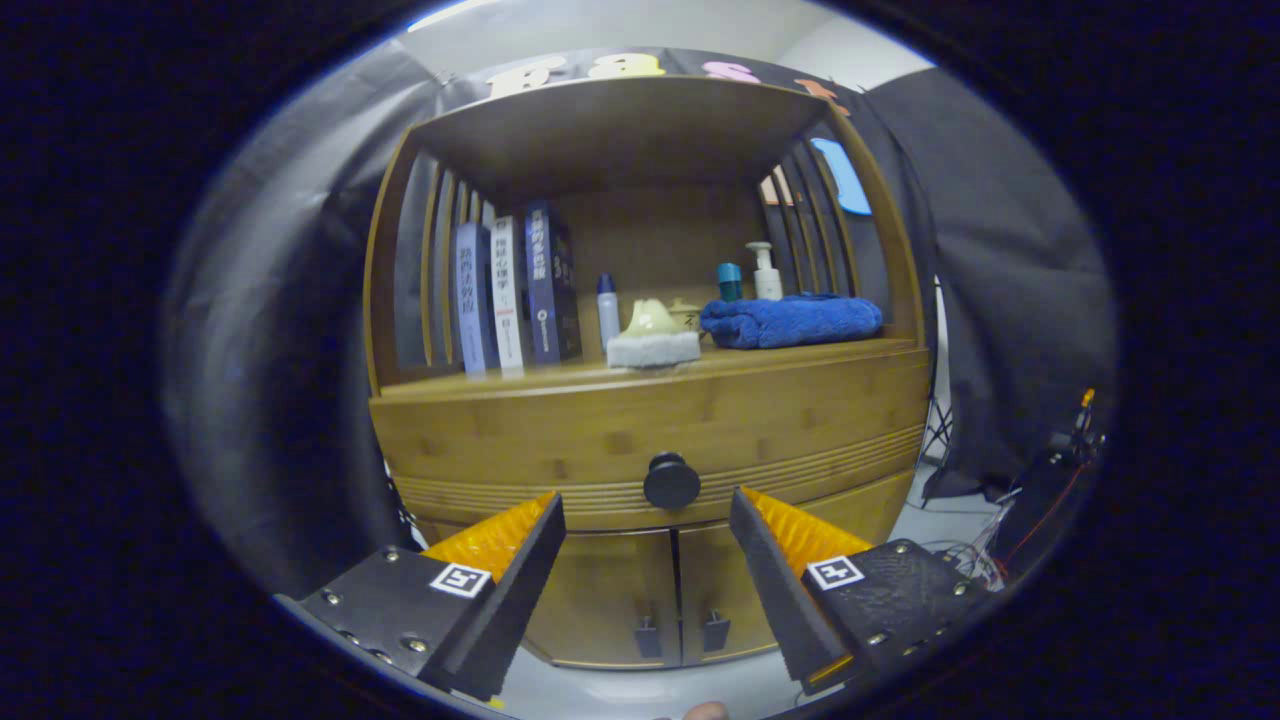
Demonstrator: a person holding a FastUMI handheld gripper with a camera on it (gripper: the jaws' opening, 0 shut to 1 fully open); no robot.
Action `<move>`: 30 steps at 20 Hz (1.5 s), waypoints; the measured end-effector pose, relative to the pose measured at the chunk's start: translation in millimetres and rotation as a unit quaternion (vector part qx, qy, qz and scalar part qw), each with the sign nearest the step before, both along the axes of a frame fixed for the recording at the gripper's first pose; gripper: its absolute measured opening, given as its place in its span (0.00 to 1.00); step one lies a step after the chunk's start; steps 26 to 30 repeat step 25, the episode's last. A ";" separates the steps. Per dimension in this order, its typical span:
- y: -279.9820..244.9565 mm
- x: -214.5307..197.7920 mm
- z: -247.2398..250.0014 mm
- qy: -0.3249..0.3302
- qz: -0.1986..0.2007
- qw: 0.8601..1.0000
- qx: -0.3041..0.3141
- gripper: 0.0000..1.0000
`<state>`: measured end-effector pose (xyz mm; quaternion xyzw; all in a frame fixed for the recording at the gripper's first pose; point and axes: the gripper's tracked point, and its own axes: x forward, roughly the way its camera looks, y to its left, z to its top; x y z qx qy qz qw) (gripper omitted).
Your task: Pull open the drawer, take out the items inside it, and place them on the countertop above the cabinet.
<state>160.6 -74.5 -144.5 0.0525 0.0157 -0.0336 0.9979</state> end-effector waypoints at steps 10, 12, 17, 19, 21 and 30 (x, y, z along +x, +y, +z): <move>8.8 -93.1 130.6 -0.025 0.026 0.999 -0.040 0.99; 15.3 -110.5 156.2 -0.053 0.037 0.995 -0.071 0.99; 18.6 -150.0 195.2 -0.091 0.041 0.989 -0.113 0.99; 20.8 -160.3 201.5 -0.093 0.044 0.990 -0.099 0.99; 27.6 -168.2 207.2 -0.093 0.058 0.991 -0.076 0.99; 23.7 -174.7 218.9 -0.109 0.057 0.991 -0.052 0.99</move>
